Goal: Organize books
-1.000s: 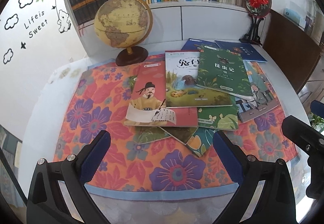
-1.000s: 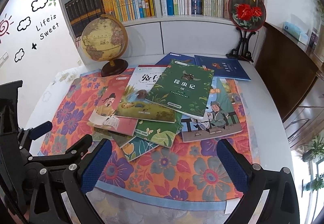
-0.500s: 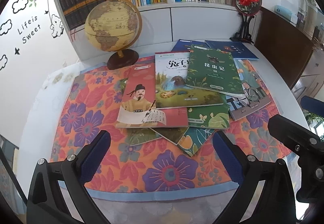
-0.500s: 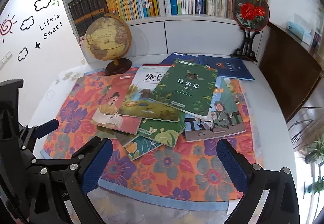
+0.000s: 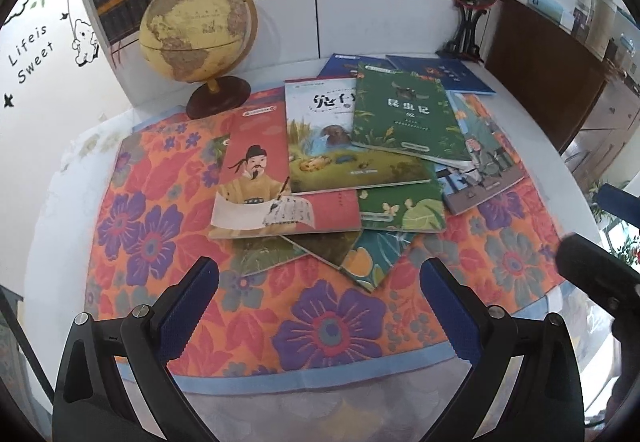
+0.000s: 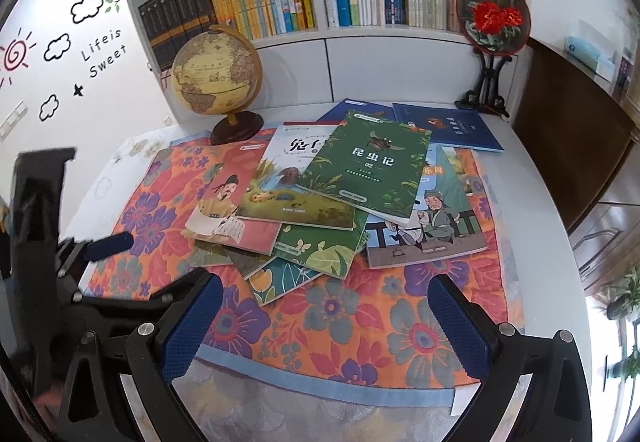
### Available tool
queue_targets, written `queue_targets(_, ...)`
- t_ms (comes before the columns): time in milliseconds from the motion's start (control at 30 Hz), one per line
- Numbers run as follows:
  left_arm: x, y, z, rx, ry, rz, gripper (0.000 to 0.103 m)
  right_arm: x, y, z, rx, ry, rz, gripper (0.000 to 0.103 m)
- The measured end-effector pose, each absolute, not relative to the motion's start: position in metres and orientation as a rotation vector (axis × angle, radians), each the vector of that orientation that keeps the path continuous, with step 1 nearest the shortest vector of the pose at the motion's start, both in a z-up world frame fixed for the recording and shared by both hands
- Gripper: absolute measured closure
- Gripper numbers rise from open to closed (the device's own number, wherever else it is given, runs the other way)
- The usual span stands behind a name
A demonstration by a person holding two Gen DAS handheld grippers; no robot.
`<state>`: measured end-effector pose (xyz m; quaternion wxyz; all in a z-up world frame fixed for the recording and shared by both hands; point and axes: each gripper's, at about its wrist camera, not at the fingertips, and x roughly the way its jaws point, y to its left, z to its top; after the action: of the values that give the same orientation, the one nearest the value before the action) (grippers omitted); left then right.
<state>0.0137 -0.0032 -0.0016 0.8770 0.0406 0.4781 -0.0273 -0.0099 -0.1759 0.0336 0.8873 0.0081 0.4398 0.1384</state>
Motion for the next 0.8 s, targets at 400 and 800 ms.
queue_targets(400, 0.117, 0.011, -0.005, 0.032, 0.964, -0.182, 0.002, 0.075, -0.208, 0.027, 0.010, 0.885, 0.244, 0.001)
queue_targets(800, 0.227, -0.047, -0.091, 0.000, 1.077, -0.269, 0.018, 0.195, -0.271, -0.099, 0.336, 1.100, 0.067, 0.029)
